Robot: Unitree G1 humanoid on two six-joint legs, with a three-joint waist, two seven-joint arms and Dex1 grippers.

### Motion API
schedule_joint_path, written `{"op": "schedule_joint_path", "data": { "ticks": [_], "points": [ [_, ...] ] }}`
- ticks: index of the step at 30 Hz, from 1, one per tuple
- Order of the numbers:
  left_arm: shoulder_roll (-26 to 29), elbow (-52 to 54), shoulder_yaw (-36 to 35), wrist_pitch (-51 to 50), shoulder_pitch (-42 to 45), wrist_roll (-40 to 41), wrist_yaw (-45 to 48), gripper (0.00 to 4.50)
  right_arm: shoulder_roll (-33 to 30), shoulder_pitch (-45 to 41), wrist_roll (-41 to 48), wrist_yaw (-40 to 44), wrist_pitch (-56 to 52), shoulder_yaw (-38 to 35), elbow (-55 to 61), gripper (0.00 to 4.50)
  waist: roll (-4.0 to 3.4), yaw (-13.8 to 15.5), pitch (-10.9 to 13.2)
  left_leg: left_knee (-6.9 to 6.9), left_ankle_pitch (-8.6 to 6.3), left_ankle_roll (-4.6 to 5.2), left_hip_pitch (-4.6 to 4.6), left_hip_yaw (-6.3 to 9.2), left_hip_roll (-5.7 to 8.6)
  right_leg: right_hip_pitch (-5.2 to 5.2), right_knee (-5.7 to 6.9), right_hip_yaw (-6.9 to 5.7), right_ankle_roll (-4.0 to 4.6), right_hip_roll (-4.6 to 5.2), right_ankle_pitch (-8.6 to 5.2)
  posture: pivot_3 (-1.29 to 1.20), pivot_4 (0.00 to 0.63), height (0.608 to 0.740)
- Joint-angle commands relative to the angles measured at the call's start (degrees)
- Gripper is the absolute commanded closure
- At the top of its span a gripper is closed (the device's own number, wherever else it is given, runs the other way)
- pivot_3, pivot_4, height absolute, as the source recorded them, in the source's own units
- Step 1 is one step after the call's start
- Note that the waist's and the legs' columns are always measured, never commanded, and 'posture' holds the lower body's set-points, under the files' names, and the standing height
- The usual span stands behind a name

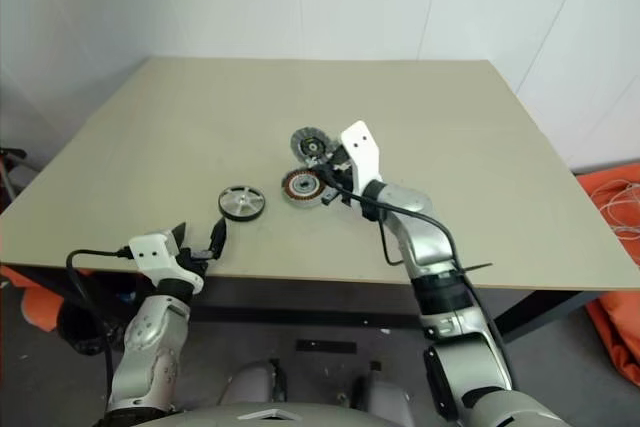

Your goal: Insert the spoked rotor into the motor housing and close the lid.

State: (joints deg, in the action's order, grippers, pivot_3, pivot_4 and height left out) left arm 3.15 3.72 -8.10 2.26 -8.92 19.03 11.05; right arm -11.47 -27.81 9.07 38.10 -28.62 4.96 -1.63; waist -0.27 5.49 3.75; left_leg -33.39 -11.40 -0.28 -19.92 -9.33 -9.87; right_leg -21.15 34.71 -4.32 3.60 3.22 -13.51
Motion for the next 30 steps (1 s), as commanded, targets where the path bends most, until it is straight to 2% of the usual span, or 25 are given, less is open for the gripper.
{"op": "schedule_joint_path", "data": {
  "ticks": [1, 6, 16, 20, 30],
  "points": [
    [-0.32, 5.26, -1.48, -5.65, 0.63, 8.42, 2.4, 0.0, -0.61, 0.48, 3.12, -0.87, -2.63, -1.95, 5.52, 4.47, 0.0, -0.09, 0.0, 0.0, 0.0, 0.0, 0.0, 0.0, 0.0, -0.01, 0.01, 0.0, 0.0, 0.0, 0.0, 0.0, 0.0, 0.74],
    [-0.71, 10.5, -4.36, -15.66, 1.26, 21.93, 2.44, 0.0, -0.62, 1.22, 4.28, -2.21, -3.88, -1.75, 6.91, 4.47, 0.0, -0.07, 0.0, 0.01, 0.01, -0.02, 0.03, 0.0, 0.0, -0.02, 0.03, 0.0, -0.01, -0.02, 0.0, 0.0, 0.0, 0.74],
    [-1.14, 14.67, -8.46, -29.09, 4.5, 37.0, -6.65, 0.0, -0.66, 1.63, 5.53, -3.6, -4.75, -1.36, 7.98, 4.47, 0.0, -0.09, 0.0, 0.0, 0.02, -0.03, -0.04, 0.0, 0.02, -0.02, -0.01, 0.0, -0.01, -0.02, -0.01, 0.0, 0.0, 0.74],
    [-1.9, 14.36, -10.17, -32.12, 6.12, 41.5, -11.53, 0.0, -1.31, 1.35, 6.15, -4.01, -4.86, -2.08, 8.27, 4.47, 0.0, -0.06, 0.0, -0.01, 0.02, -0.03, -0.04, -0.01, 0.03, 0.0, -0.01, 0.0, -0.03, -0.02, -0.02, 0.0, 0.0, 0.74],
    [-2.21, 11.91, -10.98, -36.1, 8.44, 46.97, -15.34, 0.0, -1.48, 1.97, 8.94, -5.2, -5.94, -2.99, 11.04, 4.47, 0.01, 0.0, 0.0, -0.01, 0.02, -0.04, -0.04, 0.01, 0.04, 0.01, -0.03, 0.0, -0.16, -0.02, -0.09, 0.0, 0.0, 0.74]
  ]
}}
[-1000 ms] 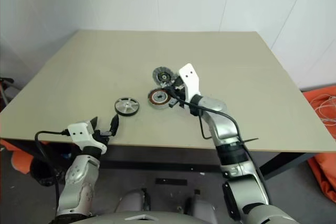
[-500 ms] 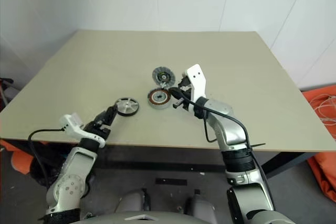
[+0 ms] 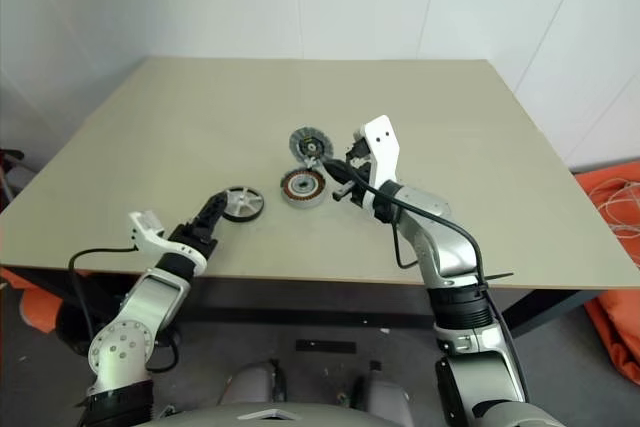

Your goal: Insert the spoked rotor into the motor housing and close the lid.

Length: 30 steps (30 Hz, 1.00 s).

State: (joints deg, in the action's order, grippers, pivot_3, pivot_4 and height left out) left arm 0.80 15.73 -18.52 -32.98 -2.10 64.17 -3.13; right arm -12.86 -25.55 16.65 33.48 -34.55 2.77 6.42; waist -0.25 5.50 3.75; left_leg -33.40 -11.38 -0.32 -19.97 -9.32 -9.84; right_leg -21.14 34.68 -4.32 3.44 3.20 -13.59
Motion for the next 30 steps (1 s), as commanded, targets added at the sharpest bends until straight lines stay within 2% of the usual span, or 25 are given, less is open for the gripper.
{"op": "schedule_joint_path", "data": {
  "ticks": [1, 13, 14, 15, 26, 30],
  "points": [
    [-0.08, -0.71, -0.73, -1.08, 2.04, 2.21, -2.03, 0.0, -0.04, -0.31, 1.46, -0.79, -0.04, -0.77, 3.11, 4.47, 0.0, 0.0, 0.0, 0.0, 0.0, 0.0, 0.0, 0.0, 0.0, 0.0, 0.0, 0.0, 0.0, 0.0, 0.0, 0.0, 0.0, 0.74],
    [-1.28, -4.0, -0.95, -1.87, 6.03, 3.41, -5.46, 0.0, -0.02, -0.52, 1.99, -2.1, 0.06, -0.27, 2.97, 4.47, 0.0, 0.05, 0.0, -0.01, 0.02, -0.04, -0.03, 0.03, 0.03, 0.01, 0.0, 0.0, -0.08, 0.0, -0.03, 0.0, 0.0, 0.74],
    [-1.35, -4.23, -0.91, -2.02, 6.29, 3.42, -5.4, 0.42, -0.01, -0.5, 1.97, -2.19, 0.12, -0.2, 2.93, 4.5, 0.0, 0.05, 0.0, 0.0, 0.03, -0.04, -0.03, 0.03, 0.03, 0.0, -0.01, 0.0, -0.08, 0.0, -0.04, 0.0, 0.0, 0.74],
    [-1.4, -4.49, -0.91, -2.18, 6.52, 3.4, -5.33, 0.58, 0.01, -0.52, 1.95, -2.29, 0.19, -0.13, 2.84, 4.5, 0.0, 0.05, 0.0, 0.0, 0.03, -0.05, -0.03, 0.03, 0.03, 0.0, -0.01, 0.0, -0.09, 0.0, -0.04, 0.0, 0.0, 0.74],
    [-1.81, -6.09, -1.36, -2.96, 7.48, 3.07, -6.18, 4.12, -0.34, -0.15, 2.06, -2.54, 0.2, -0.04, 3.13, 4.5, 0.01, 0.08, 0.0, 0.0, 0.06, -0.09, -0.04, 0.05, 0.04, 0.02, 0.0, 0.0, -0.11, 0.0, -0.05, 0.0, 0.0, 0.74],
    [-2.51, -6.91, -2.0, -2.9, 7.4, 3.49, -7.3, 4.14, -0.74, 0.31, 2.09, -2.44, 0.11, -0.03, 3.57, 4.5, 0.01, 0.08, 0.0, 0.0, 0.05, -0.09, 0.0, 0.05, 0.04, 0.08, 0.0, 0.0, -0.11, 0.0, -0.06, 0.0, 0.0, 0.74]
  ]
}}
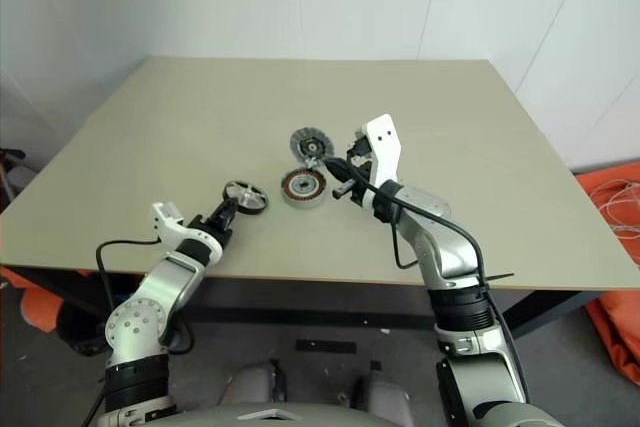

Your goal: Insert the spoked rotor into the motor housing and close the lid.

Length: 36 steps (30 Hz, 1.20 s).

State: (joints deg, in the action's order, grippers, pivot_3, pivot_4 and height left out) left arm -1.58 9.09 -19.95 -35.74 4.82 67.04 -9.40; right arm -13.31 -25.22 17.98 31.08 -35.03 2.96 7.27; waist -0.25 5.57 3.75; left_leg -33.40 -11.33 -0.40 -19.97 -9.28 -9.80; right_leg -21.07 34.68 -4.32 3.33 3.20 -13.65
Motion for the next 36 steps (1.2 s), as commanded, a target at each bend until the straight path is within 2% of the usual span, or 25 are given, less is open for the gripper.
{"op": "schedule_joint_path", "data": {
  "ticks": [1, 13, 19, 25, 36],
  "points": [
    [-0.37, -0.51, -0.8, -0.11, 0.45, 0.87, -1.43, 4.14, -0.38, 0.1, 0.74, -0.03, 0.59, -0.13, 2.82, 4.5, 0.0, 0.0, 0.0, 0.0, 0.0, 0.0, 0.0, 0.0, 0.0, 0.01, 0.0, 0.0, 0.0, 0.0, 0.0, 0.0, 0.0, 0.74],
    [0.23, 4.78, 0.84, -5.22, -1.79, 10.52, 3.55, 4.14, -1.74, 1.12, 2.28, 1.61, -1.51, -0.17, 3.39, 4.5, 0.01, 0.11, 0.0, -0.01, 0.02, -0.03, -0.04, 0.01, 0.01, -0.02, -0.01, 0.0, -0.03, 0.0, -0.02, 0.0, 0.0, 0.74],
    [1.52, 5.85, 2.0, -6.88, -2.12, 14.49, 6.06, 4.14, -5.25, 4.31, 3.67, 5.22, -4.34, 1.24, 5.13, 4.5, 0.01, 0.14, 0.0, -0.01, 0.0, 0.0, -0.02, 0.02, 0.02, 0.02, -0.02, 0.0, -0.08, 0.0, -0.05, 0.0, 0.0, 0.74],
    [1.65, 2.97, 2.58, -6.86, -0.58, 15.55, 7.45, 4.14, -5.51, 4.5, 3.74, 5.21, -4.69, 1.06, 5.12, 4.5, 0.01, 0.11, 0.0, -0.01, 0.0, -0.01, 0.01, 0.01, 0.01, 0.03, 0.0, 0.0, -0.09, 0.0, -0.05, 0.0, 0.0, 0.74],
    [0.26, -10.95, 3.65, -7.02, 7.33, 11.21, 15.44, 4.14, -5.34, 5.17, 4.02, 4.74, -5.34, 1.12, 6.03, 4.5, 0.02, 0.39, 0.0, -0.01, 0.03, -0.05, -0.02, 0.04, 0.04, 0.02, -0.02, 0.0, -0.13, 0.01, -0.06, 0.0, 0.0, 0.74]
  ]
}}
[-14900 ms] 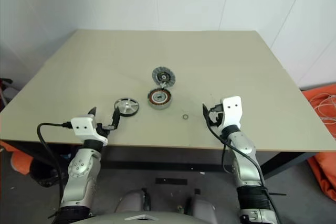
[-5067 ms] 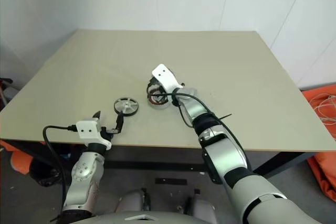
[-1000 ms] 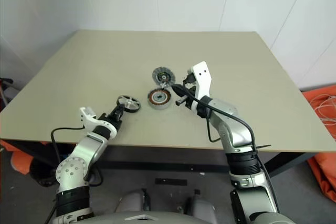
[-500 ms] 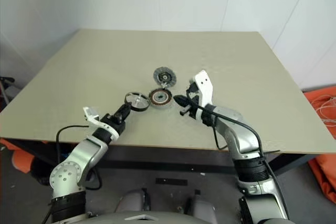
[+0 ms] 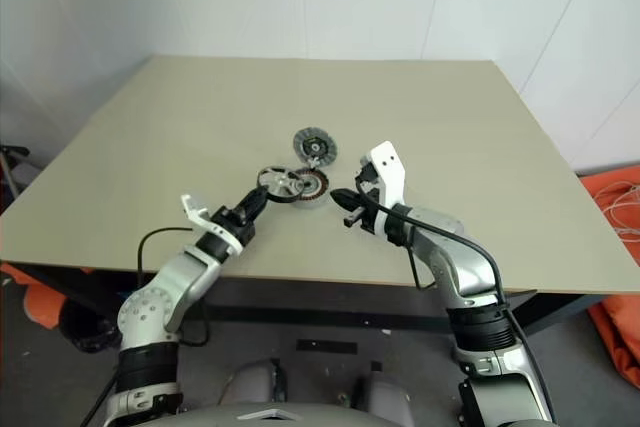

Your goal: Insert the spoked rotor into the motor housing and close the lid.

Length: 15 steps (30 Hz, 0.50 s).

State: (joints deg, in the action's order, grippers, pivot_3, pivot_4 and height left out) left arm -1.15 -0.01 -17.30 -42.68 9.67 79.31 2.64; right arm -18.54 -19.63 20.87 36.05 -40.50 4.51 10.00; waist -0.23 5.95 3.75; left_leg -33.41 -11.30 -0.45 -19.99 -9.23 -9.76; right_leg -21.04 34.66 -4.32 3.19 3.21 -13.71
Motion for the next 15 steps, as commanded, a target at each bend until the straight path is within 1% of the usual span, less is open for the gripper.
{"op": "schedule_joint_path", "data": {
  "ticks": [1, 7, 15],
  "points": [
    [-0.17, -2.92, 1.09, -0.34, 3.15, -1.52, 4.38, 4.14, -0.1, -0.37, 1.16, -0.3, 0.1, -0.4, 3.4, 4.5, 0.0, 0.03, 0.0, 0.0, 0.0, 0.0, 0.0, 0.0, 0.0, 0.0, 0.0, 0.0, 0.0, 0.0, 0.0, 0.0, 0.0, 0.74],
    [0.32, -8.6, 1.82, -1.96, 6.35, -4.49, 9.52, 4.14, -0.14, -0.28, 1.28, -0.91, -0.07, -0.43, 3.96, 4.5, 0.0, 0.0, 0.0, 0.01, 0.0, -0.01, 0.0, 0.01, -0.01, 0.0, 0.0, 0.0, 0.0, 0.0, -0.01, 0.0, 0.0, 0.74],
    [-0.02, -11.97, 0.73, -1.95, 8.2, -7.23, 12.48, 4.14, -0.06, -0.2, 1.6, -1.53, -0.19, -0.32, 4.31, 4.5, 0.0, 0.02, 0.0, 0.01, 0.0, -0.01, 0.0, 0.01, 0.0, 0.0, 0.01, 0.0, 0.02, 0.01, -0.01, 0.0, 0.0, 0.74]
  ]
}}
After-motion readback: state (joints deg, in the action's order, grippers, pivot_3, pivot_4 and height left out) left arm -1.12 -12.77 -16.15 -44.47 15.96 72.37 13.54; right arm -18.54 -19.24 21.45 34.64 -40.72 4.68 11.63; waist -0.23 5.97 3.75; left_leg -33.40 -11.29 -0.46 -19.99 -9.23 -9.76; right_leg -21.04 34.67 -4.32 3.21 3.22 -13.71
